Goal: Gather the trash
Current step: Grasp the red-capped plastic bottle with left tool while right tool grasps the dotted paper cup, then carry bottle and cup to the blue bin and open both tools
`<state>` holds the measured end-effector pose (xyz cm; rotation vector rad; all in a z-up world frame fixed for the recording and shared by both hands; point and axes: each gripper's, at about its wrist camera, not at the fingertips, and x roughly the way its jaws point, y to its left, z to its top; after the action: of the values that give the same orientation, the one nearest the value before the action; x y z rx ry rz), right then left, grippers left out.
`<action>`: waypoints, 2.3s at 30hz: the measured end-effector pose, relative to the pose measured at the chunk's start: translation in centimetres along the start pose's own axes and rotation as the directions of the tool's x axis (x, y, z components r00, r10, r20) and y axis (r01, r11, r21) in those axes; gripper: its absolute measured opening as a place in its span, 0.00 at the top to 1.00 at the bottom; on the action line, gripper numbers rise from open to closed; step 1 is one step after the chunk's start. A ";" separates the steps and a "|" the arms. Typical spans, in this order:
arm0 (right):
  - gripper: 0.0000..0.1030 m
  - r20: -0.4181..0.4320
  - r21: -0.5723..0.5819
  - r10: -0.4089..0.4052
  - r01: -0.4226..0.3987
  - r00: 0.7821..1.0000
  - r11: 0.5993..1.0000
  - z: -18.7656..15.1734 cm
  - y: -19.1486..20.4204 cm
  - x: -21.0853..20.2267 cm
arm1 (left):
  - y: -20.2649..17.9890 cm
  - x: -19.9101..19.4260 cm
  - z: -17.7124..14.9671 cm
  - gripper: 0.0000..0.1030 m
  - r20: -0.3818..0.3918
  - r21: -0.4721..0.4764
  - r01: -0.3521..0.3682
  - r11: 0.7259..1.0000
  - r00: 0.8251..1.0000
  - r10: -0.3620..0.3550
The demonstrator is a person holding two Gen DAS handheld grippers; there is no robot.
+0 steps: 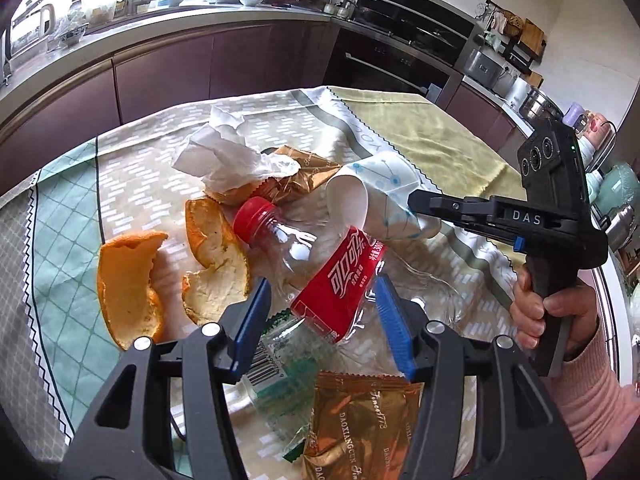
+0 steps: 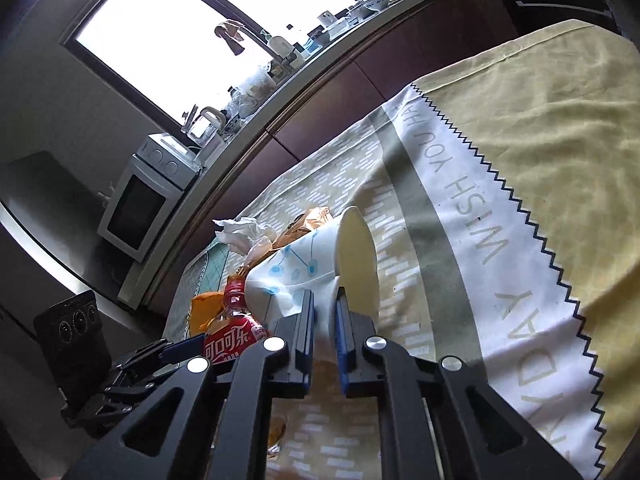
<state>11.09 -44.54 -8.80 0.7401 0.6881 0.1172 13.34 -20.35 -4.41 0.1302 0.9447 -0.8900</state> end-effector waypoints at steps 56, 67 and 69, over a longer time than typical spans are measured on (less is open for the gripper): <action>0.97 -0.256 -0.334 0.358 -0.429 0.898 0.839 -7.1 25.0 5.7 | 10.1 -30.2 -12.9 0.56 0.351 -0.300 -0.295 0.907 0.850 0.393; 0.97 -0.501 -0.391 0.277 -0.501 0.820 0.772 -12.9 36.1 16.7 | 19.9 -36.5 -21.3 0.57 0.230 -0.515 -0.463 0.721 0.736 0.637; 0.97 -0.532 -0.392 0.252 -0.498 0.809 0.774 -13.9 37.4 18.5 | 21.8 -36.3 -22.2 0.58 0.194 -0.531 -0.480 0.698 0.733 0.652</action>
<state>21.98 -2.54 -1.65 0.3112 0.8888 0.8575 4.63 26.03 3.50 -0.1370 0.6604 -0.0710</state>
